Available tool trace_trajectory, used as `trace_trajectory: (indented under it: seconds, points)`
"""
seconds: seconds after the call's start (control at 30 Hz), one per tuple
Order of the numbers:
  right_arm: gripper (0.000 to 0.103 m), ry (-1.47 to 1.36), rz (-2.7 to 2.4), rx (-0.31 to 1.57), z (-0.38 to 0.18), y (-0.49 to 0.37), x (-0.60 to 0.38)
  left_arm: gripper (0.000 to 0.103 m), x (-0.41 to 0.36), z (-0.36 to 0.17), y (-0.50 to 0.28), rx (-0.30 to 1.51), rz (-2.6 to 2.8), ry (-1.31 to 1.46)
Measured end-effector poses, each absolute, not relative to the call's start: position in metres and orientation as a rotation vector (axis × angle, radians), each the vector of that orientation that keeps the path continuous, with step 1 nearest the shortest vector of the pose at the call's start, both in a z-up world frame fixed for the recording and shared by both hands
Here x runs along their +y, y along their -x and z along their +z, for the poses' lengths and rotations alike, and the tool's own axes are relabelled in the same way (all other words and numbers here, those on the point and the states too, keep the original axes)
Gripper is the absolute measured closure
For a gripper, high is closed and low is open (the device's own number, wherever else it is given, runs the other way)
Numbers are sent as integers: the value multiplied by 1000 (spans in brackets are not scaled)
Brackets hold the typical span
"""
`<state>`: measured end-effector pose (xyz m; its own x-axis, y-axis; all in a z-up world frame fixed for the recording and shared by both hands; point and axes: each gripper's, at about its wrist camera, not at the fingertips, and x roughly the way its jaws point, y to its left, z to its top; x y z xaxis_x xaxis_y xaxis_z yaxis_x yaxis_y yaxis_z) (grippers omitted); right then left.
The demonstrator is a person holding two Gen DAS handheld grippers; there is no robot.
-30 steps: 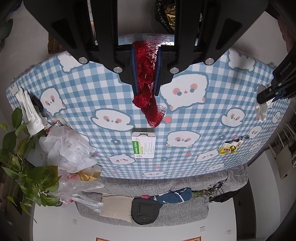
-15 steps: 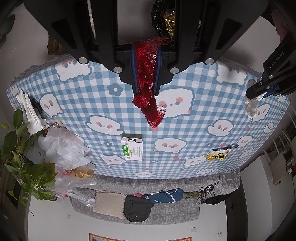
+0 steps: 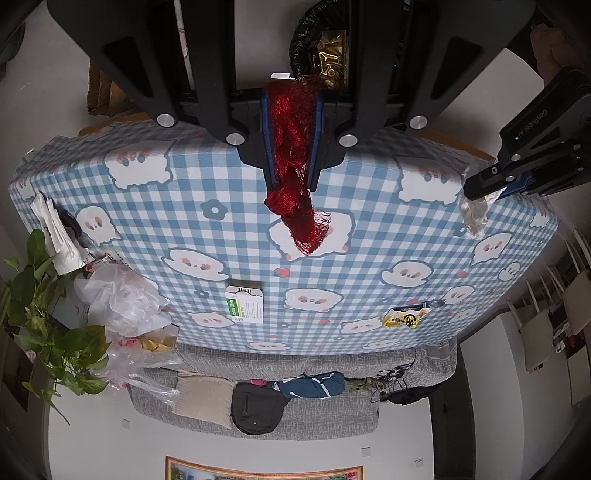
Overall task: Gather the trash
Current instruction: 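Carry the white tissue and red mesh net down over the trash bin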
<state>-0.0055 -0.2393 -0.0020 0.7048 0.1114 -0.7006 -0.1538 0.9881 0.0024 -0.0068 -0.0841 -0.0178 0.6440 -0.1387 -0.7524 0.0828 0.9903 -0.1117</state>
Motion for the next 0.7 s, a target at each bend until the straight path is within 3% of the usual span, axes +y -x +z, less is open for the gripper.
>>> trace_trajectory:
  seconds: [0.7]
  points:
    - [88, 72, 179, 812, -57, 50, -232, 89, -82, -65, 56, 886, -125, 73]
